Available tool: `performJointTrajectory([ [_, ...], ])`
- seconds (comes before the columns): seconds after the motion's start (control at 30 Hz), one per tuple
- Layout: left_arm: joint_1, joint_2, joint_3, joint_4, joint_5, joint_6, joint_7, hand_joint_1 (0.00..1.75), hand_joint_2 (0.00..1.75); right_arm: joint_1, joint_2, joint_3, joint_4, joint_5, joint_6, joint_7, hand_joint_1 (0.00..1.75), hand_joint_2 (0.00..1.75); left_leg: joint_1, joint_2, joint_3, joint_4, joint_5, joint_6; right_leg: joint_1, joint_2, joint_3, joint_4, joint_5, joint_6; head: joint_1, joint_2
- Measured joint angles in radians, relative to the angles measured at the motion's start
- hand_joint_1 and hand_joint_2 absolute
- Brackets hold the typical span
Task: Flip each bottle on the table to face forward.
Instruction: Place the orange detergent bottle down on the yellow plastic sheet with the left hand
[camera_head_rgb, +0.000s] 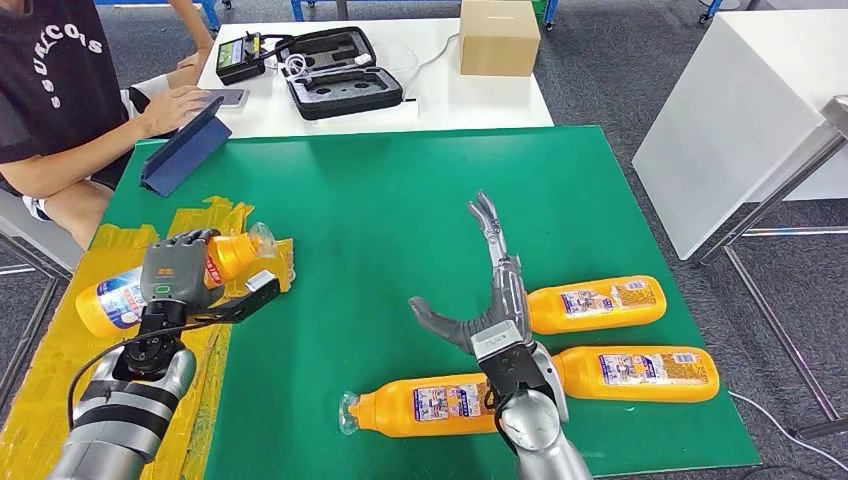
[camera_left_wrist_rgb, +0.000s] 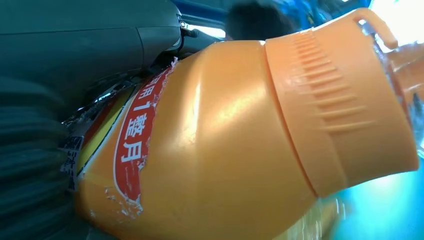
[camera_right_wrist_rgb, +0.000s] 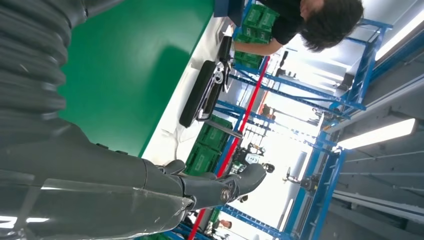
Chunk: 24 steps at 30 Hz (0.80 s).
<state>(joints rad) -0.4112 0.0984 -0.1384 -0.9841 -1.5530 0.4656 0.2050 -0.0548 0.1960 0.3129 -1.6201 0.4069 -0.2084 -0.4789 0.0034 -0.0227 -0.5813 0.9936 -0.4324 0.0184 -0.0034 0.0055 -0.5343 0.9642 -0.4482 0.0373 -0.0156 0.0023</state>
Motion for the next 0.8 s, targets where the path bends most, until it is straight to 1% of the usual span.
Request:
performJointTrajectory([
  [0.23,-0.017,0.006,-0.040,0.149,0.000,0.015,-0.012,1.75,1.75,0.003,-0.006,-0.009,-0.008,-0.007,0.012,0.000,0.00,1.75,0.000,0.000,0.000,0.000,0.000,0.000,0.000,0.000,0.000,0.000,0.000,0.000,0.000,0.000],
  [0.27,-0.020,0.006,-0.042,0.168,0.000,0.017,-0.020,1.39,1.75,0.003,-0.006,-0.009,-0.008,-0.007,0.013,0.000,0.00,1.75,0.000,0.000,0.000,0.000,0.000,0.000,0.000,0.000,0.000,0.000,0.000,0.000,0.000,0.000],
  [0.37,-0.028,0.000,-0.041,0.225,0.000,0.031,-0.053,0.08,1.75,0.002,-0.008,-0.009,-0.008,0.000,0.019,0.001,0.00,1.75,0.000,0.000,0.000,0.000,0.000,0.000,0.000,0.000,0.000,0.000,0.000,0.000,0.000,0.000],
  [0.4,-0.032,-0.004,-0.039,0.239,0.000,0.034,-0.058,0.00,1.75,0.002,-0.008,-0.009,-0.007,0.004,0.021,0.001,0.00,1.75,0.000,-0.001,0.000,0.000,0.000,0.000,0.000,0.000,0.001,0.000,0.000,0.000,0.000,0.000],
  [0.63,-0.061,-0.024,-0.033,0.301,0.000,0.030,-0.046,0.00,1.75,0.002,-0.009,-0.008,-0.007,0.015,0.026,0.006,0.00,1.75,0.000,-0.002,0.002,0.000,0.000,0.000,0.000,-0.001,0.003,0.000,0.000,0.000,0.000,0.000],
  [0.8,-0.073,-0.037,-0.002,0.326,0.000,0.038,-0.056,0.00,1.75,0.002,-0.009,-0.008,-0.007,0.020,0.026,0.016,0.00,1.75,0.000,-0.002,0.005,0.000,0.000,0.000,0.000,-0.001,0.006,0.000,0.000,0.000,0.000,0.000],
])
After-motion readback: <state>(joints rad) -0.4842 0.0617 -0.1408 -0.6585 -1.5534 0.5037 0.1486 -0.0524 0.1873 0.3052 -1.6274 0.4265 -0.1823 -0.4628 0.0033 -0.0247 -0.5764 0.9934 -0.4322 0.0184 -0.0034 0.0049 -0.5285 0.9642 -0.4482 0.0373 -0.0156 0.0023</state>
